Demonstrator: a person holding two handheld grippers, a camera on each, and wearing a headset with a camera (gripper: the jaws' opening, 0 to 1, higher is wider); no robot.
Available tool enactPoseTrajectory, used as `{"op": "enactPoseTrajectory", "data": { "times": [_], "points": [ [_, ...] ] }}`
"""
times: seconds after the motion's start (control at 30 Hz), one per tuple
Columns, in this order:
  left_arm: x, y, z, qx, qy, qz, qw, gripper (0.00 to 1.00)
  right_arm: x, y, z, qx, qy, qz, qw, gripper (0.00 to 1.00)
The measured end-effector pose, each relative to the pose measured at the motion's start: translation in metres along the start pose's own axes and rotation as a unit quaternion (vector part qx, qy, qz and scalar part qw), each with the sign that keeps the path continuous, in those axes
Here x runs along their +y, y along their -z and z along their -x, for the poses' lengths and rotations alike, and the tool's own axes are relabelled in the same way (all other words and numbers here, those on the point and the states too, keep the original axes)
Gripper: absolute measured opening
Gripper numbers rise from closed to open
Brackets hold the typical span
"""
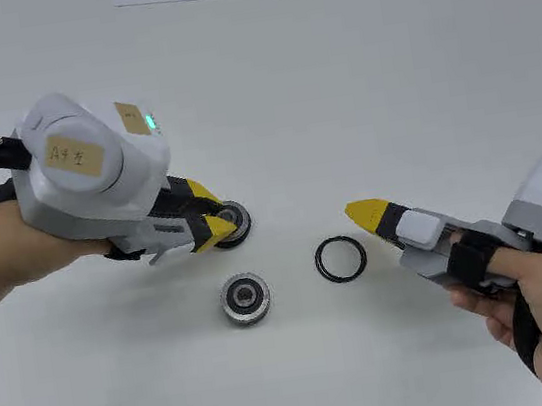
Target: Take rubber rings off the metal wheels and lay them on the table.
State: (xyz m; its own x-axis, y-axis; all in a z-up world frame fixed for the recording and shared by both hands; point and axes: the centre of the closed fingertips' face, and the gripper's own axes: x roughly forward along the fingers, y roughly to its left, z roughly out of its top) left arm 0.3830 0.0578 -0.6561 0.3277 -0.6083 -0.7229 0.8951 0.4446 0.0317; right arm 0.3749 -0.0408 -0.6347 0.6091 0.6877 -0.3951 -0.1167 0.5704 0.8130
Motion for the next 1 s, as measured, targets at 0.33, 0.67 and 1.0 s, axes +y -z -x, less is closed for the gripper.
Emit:
{"op": "enactPoseTrajectory", "data": {
  "times": [0.33,0.67,1.0],
  "points": [
    [-0.001,0.001,0.001,-0.001,0.029,-0.019,0.9994,0.12,0.027,0.019,-0.028,0.055,-0.055,0.020,0.9968,0.13],
    [-0.002,0.000,0.001,-0.007,0.031,-0.031,0.9990,0.12,0.031,0.033,-0.045,0.086,-0.072,0.050,0.9925,0.19],
    [-0.003,0.000,0.001,-0.014,0.036,-0.034,0.9987,0.12,0.035,0.041,-0.064,0.105,-0.090,0.056,0.9889,0.30]
  ]
}}
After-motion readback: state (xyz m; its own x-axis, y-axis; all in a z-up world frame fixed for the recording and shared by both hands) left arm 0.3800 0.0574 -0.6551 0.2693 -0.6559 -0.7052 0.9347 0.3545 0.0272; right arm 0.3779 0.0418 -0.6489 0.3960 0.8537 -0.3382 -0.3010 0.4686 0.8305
